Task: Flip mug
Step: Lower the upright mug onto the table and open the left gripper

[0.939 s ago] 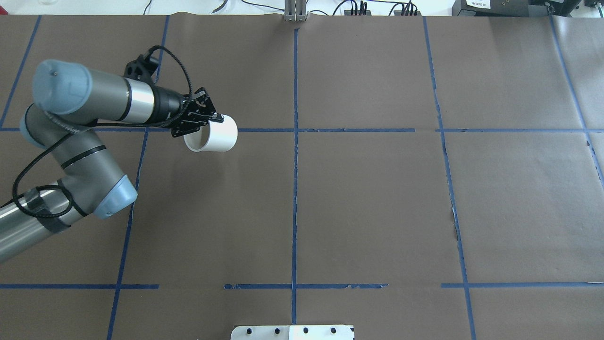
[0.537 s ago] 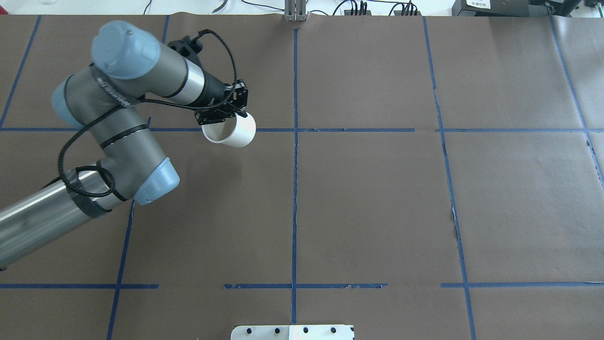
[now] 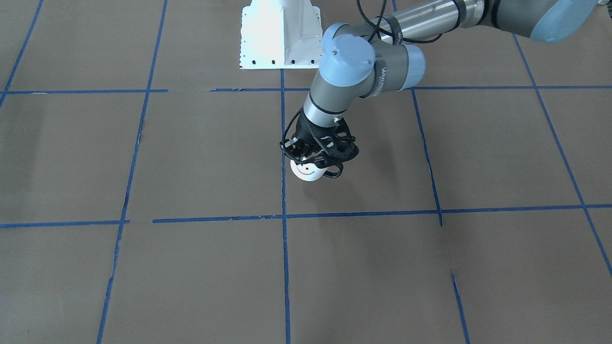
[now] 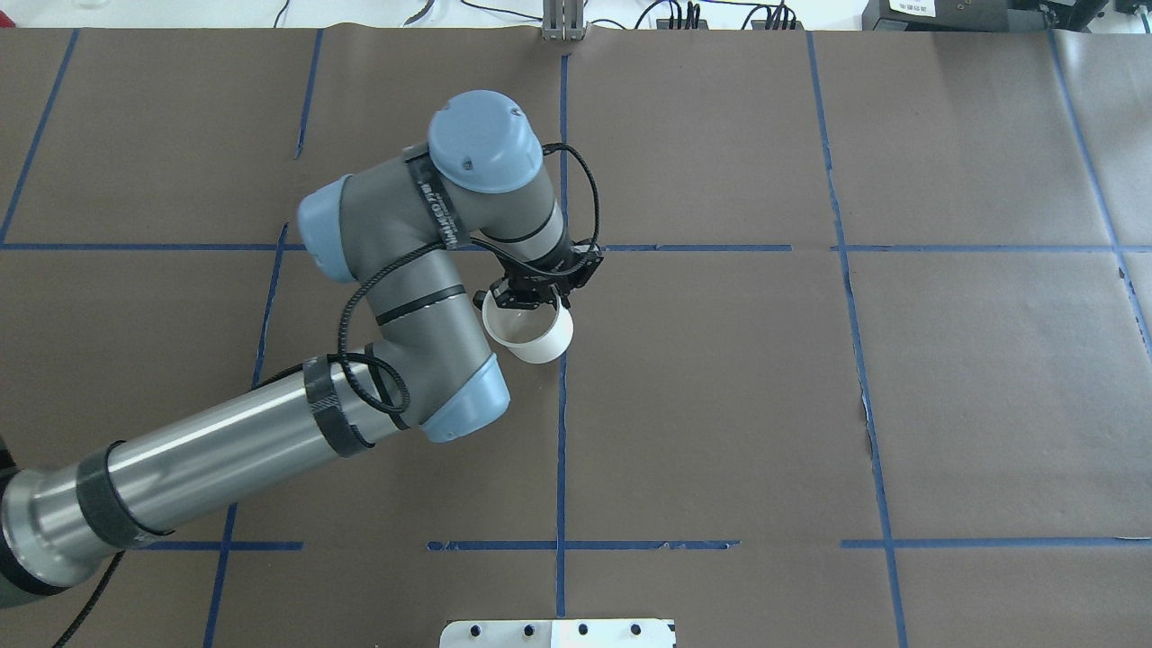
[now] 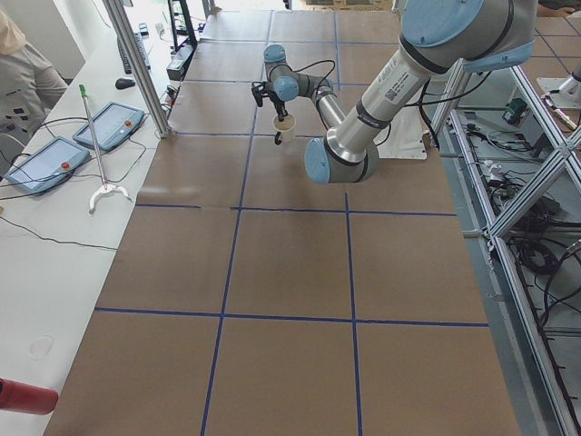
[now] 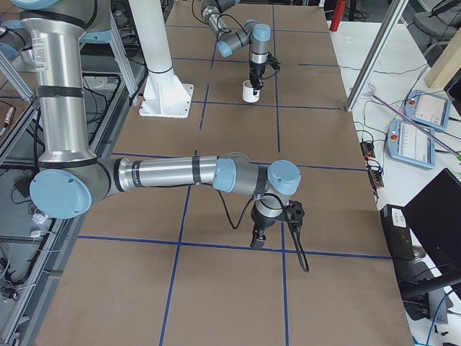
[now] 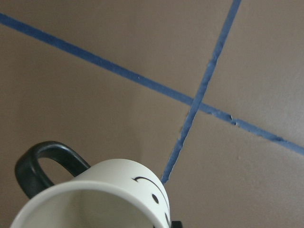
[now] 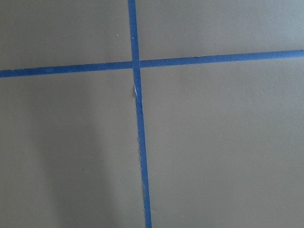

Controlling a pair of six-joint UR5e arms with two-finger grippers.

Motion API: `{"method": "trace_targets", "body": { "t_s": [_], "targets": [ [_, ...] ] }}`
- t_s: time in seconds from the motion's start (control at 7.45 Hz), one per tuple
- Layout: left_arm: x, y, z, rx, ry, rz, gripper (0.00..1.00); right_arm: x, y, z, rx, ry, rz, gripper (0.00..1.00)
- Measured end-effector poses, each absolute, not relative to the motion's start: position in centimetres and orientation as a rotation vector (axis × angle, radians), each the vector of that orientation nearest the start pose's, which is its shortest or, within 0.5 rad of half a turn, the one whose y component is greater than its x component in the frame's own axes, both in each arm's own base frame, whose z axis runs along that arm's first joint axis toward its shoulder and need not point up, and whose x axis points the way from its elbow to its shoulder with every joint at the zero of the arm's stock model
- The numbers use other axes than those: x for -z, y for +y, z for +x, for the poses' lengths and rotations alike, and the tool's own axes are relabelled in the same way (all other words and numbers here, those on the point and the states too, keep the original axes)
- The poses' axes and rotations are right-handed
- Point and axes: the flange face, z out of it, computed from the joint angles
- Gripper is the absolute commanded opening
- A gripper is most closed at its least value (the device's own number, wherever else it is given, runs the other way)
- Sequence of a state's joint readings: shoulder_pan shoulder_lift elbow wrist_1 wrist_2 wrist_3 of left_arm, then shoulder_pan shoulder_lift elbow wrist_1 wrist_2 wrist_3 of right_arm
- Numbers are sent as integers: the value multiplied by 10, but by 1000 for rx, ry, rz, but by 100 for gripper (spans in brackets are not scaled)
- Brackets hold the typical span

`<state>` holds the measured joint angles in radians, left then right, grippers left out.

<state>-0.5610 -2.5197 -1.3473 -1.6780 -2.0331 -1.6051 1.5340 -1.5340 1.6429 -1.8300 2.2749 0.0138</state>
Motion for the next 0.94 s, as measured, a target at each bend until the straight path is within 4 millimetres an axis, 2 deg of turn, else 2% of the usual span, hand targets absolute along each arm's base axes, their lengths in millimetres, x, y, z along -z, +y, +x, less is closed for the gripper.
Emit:
{"method": "trace_targets", "body": {
  "t_s": [0.13,0.27,0.54,0.67,0.8,0.94],
  "targets": [
    [-136,-483,615,358,887,-218,57,-635,-495,51,-31,-699,-162,100],
    [-136,-481,619,357,879,-222,99,-635,-495,51,-31,-699,-162,100],
    [-134,-479,617,359,883,-221,100,-635,-495,51,-31,-699,-162,100],
    [-131,-473,607,351,904,-213,100,-635,-495,51,-31,-699,-162,100],
    [-132,-465,581,332,942,-192,100,-635,-495,51,-31,-699,-162,100],
    [-139,-462,542,296,972,-150,100,-635,-495,51,-31,-699,-162,100]
  ]
}}
